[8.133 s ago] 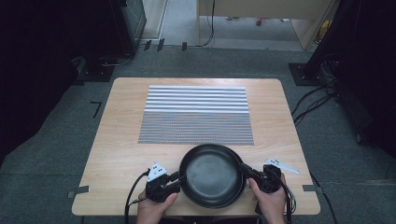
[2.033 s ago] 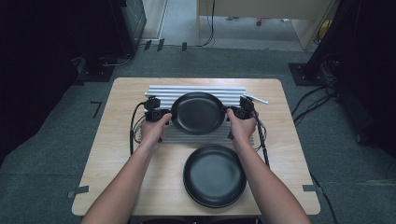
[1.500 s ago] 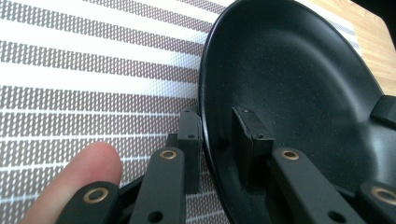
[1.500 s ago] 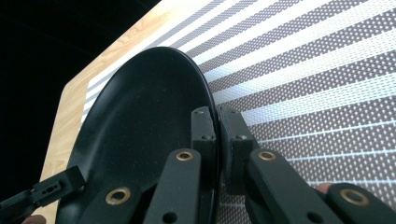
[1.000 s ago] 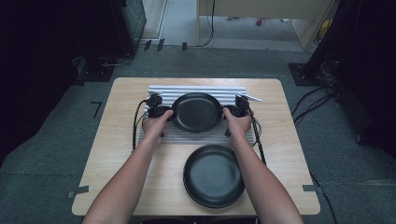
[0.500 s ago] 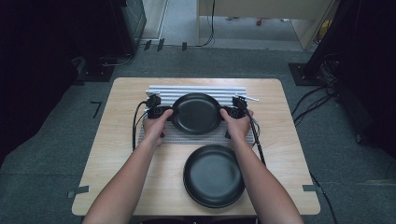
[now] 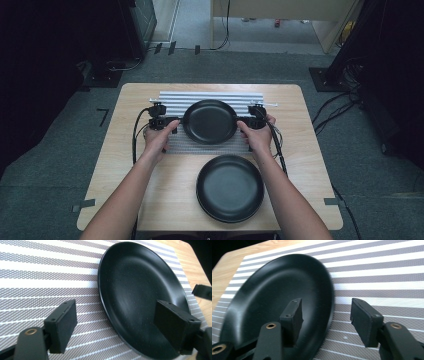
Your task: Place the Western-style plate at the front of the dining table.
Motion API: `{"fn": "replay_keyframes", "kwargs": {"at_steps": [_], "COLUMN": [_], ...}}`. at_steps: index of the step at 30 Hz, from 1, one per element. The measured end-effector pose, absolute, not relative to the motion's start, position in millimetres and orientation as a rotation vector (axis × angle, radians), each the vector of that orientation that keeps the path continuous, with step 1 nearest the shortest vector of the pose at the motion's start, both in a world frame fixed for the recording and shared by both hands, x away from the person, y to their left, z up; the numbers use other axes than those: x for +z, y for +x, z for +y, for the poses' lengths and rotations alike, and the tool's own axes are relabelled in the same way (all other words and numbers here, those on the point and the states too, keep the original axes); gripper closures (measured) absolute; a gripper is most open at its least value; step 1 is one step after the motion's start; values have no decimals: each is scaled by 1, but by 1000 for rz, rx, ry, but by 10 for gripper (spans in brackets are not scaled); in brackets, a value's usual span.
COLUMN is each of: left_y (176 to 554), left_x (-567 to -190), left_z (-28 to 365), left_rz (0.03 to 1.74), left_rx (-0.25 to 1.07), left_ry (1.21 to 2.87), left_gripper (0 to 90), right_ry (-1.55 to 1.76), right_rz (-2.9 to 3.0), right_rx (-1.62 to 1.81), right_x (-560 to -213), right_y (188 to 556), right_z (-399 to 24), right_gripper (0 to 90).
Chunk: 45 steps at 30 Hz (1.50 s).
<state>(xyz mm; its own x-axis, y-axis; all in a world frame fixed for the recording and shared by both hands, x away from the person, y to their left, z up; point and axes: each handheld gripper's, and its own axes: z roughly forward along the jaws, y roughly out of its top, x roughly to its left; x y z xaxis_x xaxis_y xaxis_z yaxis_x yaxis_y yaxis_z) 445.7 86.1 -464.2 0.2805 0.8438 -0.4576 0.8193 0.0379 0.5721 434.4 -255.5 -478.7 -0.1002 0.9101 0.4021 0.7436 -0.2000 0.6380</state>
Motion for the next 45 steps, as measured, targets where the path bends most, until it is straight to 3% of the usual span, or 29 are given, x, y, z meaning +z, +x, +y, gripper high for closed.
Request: {"fn": "replay_keyframes", "kwargs": {"at_steps": [5,8,23,32,45], "left_y": [434,427,390,368,336], "left_x": [-461,-457,-445,-443,-447], "left_z": [96,100,115,123,141], "left_rz": [1497,1474,1397,1359,1376], "left_rx": [87,100,124,231,286], "left_ry": [1762,1759,1761,1800,1773], "left_gripper": [149,130,117,117,124], "right_ry": [1919,1835,1777,1735,1688], "right_rz": [1837,1853,1860,1885,1907], "right_rx": [1259,1220,1237,1262,1284], "right_x": [-474,-469,-459,-455,-450], "right_y": [423,412,377,353,325], "right_z": [-269,-274,-290,-296,-306], "right_gripper": [368,278,269,274,275]}}
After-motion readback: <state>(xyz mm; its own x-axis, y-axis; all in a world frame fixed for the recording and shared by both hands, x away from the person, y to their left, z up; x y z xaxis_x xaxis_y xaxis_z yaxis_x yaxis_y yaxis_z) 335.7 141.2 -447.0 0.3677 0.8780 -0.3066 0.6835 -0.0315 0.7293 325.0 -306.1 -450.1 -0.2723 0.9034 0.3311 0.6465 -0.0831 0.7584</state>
